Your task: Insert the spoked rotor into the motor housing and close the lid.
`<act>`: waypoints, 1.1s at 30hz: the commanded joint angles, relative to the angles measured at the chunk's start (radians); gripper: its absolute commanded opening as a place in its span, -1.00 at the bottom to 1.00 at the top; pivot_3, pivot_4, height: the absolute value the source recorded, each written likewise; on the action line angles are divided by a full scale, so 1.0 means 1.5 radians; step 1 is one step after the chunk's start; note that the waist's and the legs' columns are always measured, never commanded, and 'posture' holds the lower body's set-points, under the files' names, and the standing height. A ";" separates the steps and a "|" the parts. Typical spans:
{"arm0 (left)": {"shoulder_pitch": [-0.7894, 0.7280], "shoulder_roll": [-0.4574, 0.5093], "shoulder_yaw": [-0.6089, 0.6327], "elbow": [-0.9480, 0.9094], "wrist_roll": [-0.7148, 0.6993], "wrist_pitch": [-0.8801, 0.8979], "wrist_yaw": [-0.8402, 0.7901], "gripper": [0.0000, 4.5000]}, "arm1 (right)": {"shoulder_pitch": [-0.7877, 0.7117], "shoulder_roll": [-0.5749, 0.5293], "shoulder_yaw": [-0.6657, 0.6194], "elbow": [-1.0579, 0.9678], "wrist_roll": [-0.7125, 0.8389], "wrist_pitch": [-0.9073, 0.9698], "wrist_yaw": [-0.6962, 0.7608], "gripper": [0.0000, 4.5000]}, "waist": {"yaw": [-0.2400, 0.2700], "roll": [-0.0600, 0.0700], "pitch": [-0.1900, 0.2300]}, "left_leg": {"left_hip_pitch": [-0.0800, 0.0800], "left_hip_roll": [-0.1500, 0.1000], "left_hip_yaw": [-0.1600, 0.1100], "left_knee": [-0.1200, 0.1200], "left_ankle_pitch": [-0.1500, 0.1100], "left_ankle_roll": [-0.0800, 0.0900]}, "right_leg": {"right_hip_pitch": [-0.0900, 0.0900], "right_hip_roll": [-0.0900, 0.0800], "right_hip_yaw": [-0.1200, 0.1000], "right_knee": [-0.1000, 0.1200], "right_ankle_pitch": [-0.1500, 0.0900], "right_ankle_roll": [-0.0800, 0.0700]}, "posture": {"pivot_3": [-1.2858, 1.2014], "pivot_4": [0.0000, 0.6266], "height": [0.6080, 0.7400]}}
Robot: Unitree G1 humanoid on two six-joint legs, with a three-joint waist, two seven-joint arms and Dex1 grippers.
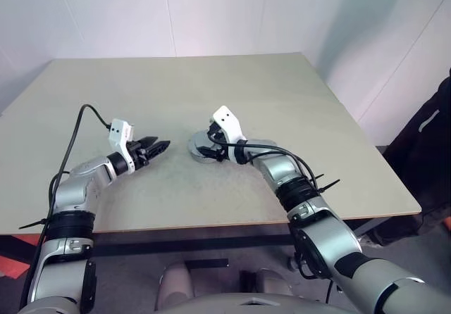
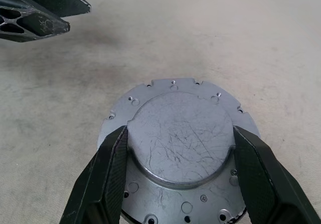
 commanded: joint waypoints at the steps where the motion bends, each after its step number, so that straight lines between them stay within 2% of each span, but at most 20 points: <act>1: -0.008 0.002 0.010 -0.022 -0.004 -0.015 0.000 0.35 | -0.001 -0.005 -0.005 -0.006 0.003 0.016 0.014 0.37 | 0.000 0.000 0.000 | 0.000 0.000 0.000 0.000 0.000 0.000 | 0.000 0.000 0.000 0.000 0.000 0.000 | 0.03 -1.00 1.00; 10: -0.009 -0.003 0.008 -0.020 -0.004 -0.017 0.001 0.35 | -0.002 -0.004 -0.015 -0.020 0.009 0.046 0.024 0.37 | 0.001 0.000 0.000 | 0.000 0.000 0.000 0.000 0.000 0.000 | 0.000 0.000 0.000 0.000 0.000 0.000 | 0.03 -1.00 1.00; 20: -0.003 -0.006 0.009 -0.027 -0.004 -0.016 0.005 0.35 | 0.001 -0.009 0.015 0.010 -0.041 -0.005 -0.009 0.37 | 0.000 0.000 0.000 | 0.001 0.000 0.000 0.000 0.000 0.000 | 0.001 0.000 0.000 0.000 0.000 0.000 | 0.03 -1.00 1.00; 33: 0.003 -0.007 0.009 -0.040 -0.008 -0.007 0.009 0.35 | 0.011 -0.026 0.033 0.047 -0.046 -0.007 0.037 0.37 | 0.001 0.000 0.000 | 0.008 0.000 0.000 0.000 -0.002 0.003 | 0.007 0.000 0.000 -0.001 -0.002 0.004 | 0.03 -1.00 1.00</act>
